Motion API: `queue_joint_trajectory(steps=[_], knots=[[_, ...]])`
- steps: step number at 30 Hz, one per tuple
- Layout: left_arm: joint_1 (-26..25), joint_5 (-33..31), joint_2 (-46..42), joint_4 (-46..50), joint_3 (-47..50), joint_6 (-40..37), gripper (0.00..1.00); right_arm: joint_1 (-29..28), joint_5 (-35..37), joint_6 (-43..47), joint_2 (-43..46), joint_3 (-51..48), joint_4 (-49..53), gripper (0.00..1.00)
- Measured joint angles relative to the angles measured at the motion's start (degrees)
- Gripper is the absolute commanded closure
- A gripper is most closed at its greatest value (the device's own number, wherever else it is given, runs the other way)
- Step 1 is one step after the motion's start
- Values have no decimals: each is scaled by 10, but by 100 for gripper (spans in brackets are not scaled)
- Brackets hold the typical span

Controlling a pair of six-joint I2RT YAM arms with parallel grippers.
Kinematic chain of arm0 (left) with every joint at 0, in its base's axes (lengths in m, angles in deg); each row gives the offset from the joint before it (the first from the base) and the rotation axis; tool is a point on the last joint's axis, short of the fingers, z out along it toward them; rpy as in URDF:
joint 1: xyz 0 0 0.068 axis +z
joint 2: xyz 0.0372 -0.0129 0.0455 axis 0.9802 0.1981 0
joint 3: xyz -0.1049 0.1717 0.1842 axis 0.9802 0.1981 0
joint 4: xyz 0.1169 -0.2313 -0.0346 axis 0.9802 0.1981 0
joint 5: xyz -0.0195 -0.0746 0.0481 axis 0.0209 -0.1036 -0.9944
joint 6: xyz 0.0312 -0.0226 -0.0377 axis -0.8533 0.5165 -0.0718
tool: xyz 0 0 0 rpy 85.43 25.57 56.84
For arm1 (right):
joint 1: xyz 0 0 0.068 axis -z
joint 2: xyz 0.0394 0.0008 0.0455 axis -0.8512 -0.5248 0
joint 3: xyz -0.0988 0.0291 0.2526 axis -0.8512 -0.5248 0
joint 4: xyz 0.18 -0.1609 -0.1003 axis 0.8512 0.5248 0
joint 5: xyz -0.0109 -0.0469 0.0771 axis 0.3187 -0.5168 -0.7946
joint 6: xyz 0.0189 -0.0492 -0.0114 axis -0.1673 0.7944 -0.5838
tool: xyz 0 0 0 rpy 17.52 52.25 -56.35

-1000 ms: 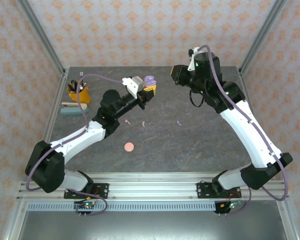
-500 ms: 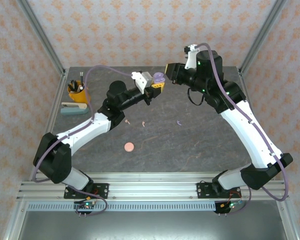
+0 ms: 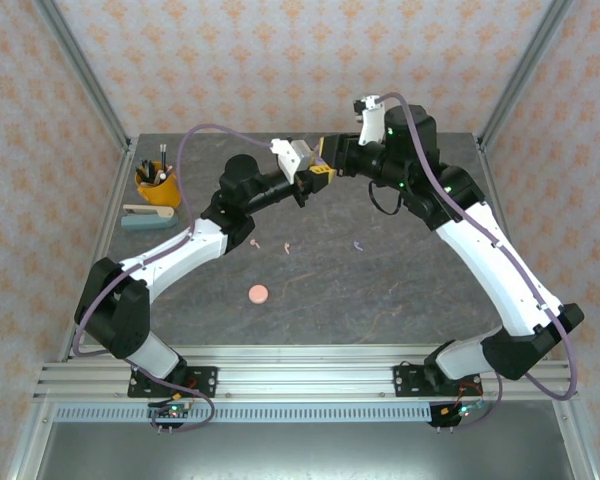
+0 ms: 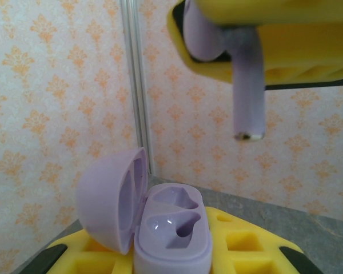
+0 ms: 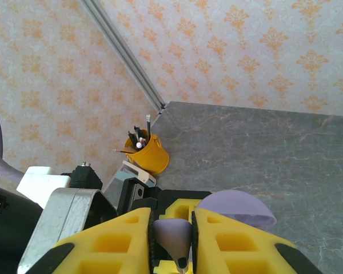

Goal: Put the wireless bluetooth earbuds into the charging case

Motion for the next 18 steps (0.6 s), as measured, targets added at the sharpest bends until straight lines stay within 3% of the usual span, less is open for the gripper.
queue_joint_trajectory(steps=[18], knots=[[0,14,-1,12,-4,-10,100,0,0,19,16,-26,0,77]])
